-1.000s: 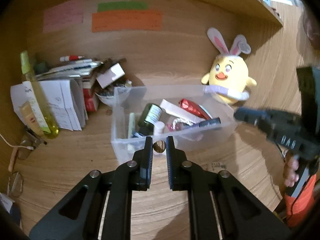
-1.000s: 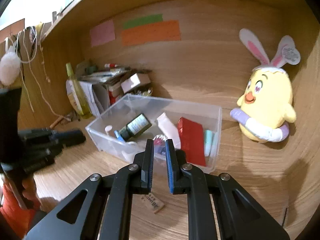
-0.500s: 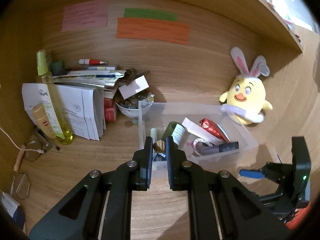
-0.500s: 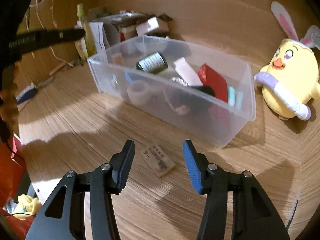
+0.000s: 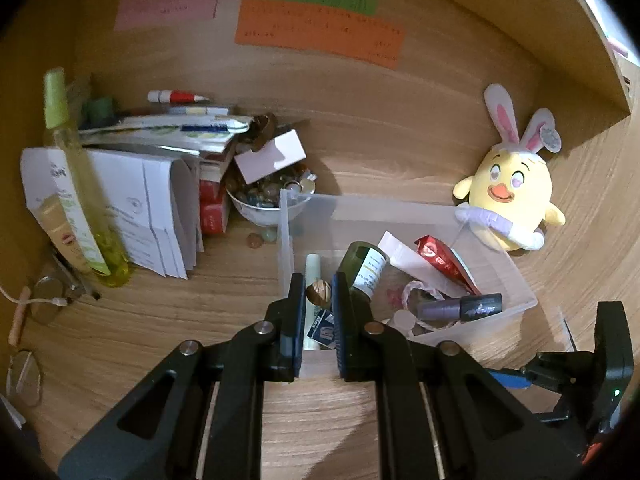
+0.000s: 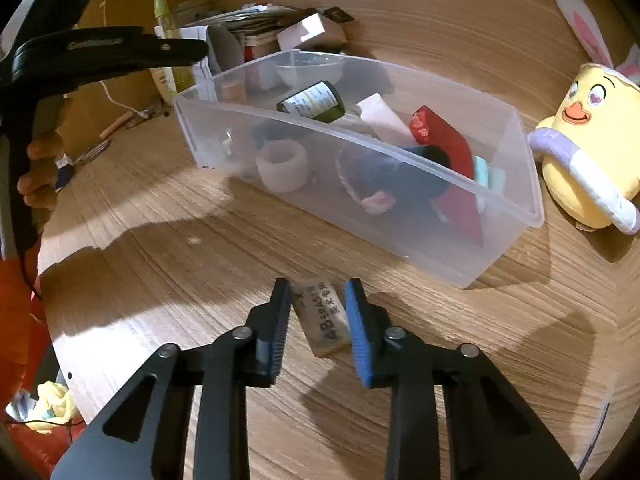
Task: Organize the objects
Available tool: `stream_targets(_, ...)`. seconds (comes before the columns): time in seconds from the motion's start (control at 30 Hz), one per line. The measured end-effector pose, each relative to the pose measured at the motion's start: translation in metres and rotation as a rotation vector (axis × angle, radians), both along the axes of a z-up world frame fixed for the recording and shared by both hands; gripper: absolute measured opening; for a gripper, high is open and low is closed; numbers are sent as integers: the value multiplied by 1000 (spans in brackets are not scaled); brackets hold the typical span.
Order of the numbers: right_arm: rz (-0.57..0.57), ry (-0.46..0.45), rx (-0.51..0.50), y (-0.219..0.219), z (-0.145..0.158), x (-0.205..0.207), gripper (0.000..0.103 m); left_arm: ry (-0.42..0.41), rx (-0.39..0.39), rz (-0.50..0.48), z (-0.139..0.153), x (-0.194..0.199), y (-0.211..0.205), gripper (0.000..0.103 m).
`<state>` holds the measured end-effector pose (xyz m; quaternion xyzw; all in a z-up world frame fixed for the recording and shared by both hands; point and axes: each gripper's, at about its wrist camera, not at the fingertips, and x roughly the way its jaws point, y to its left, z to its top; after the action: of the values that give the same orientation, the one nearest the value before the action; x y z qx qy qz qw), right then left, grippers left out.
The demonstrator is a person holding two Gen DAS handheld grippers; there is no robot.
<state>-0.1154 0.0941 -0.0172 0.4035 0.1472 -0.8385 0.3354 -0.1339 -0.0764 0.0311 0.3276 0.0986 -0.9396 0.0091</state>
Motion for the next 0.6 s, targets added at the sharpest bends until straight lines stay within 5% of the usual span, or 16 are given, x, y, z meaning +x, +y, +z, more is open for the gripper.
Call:
stream_targets(0.33, -4, -6, -16, 1, -1, -2, 23, -43, -6, -19, -12, -15, 3, 12)
stream_targets(0.43, -18, -4, -27, 4, 3, -3, 10, -59, 16, -36, -17, -19, 3, 12)
stream_targets(0.6, -22, -17, -58, 9, 8, -6, 9, -73, 20, -53, -18, -19, 6, 12)
